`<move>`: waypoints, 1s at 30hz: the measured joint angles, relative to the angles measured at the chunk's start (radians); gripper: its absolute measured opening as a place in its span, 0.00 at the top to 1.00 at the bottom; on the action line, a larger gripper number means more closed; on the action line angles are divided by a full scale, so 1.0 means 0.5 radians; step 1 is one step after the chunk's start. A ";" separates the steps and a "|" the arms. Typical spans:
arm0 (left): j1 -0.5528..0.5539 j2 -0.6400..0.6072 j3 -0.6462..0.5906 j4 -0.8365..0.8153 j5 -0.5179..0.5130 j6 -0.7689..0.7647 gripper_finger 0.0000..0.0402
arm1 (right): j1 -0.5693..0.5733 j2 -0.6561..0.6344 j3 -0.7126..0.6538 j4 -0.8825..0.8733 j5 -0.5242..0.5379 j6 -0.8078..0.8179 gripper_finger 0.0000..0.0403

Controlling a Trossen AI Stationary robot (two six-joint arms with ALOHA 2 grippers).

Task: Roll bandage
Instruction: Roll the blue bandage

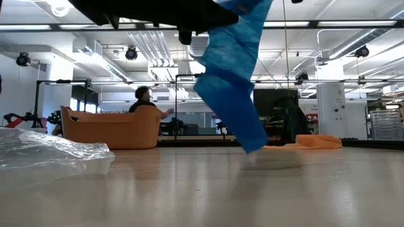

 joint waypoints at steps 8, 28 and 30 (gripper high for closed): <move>0.000 -0.042 0.000 -0.133 -0.001 -0.029 1.00 | 0.000 0.030 -0.006 0.100 0.167 -0.099 1.00; -0.011 -0.247 0.004 -0.260 0.078 0.173 0.37 | -0.001 0.031 -0.006 0.361 0.205 -0.268 1.00; -0.012 -0.247 0.004 -0.191 0.170 0.185 0.32 | -0.001 0.032 -0.007 0.356 0.205 -0.279 1.00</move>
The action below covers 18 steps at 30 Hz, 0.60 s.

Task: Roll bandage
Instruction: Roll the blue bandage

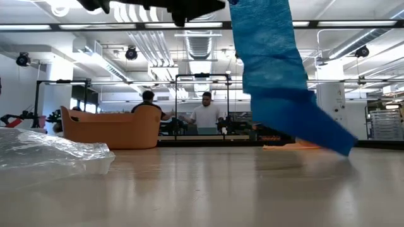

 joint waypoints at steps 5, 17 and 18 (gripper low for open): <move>0.005 0.028 0.000 0.171 -0.066 0.021 0.29 | 0.000 -0.001 0.000 0.001 -0.010 -0.001 1.00; 0.014 0.138 0.108 0.147 -0.079 0.051 0.55 | 0.000 0.073 0.000 0.106 -0.072 -0.034 1.00; 0.014 0.138 0.113 0.140 -0.079 0.050 0.60 | 0.000 0.082 0.000 0.110 -0.072 -0.036 1.00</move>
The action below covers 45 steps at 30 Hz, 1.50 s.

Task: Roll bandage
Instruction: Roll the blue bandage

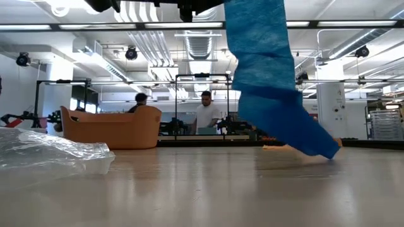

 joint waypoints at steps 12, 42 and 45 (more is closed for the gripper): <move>-0.001 -0.070 0.107 -0.488 0.002 0.021 0.91 | 0.000 0.007 0.000 -0.190 0.000 -0.003 0.97; -0.005 -0.059 0.552 -1.583 0.060 -0.112 0.97 | 0.002 0.144 0.002 -0.511 0.015 -0.181 0.86; -0.010 -0.056 0.635 -1.737 0.079 -0.118 0.94 | 0.001 0.158 0.002 -0.551 0.026 -0.178 0.87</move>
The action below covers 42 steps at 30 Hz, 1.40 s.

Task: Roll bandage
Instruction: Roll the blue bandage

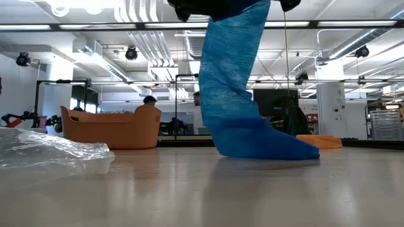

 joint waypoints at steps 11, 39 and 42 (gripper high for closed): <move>-0.008 -0.003 0.109 -0.077 0.030 0.004 0.89 | 0.000 0.054 -0.005 -0.028 0.063 -0.058 0.80; -0.067 -0.403 -0.562 0.469 -0.110 0.212 0.60 | 0.581 0.354 -0.002 0.897 1.200 -2.193 0.99; -0.067 -0.400 -0.759 0.938 -0.196 0.498 0.61 | 0.576 0.489 -0.002 1.035 1.369 -2.623 0.99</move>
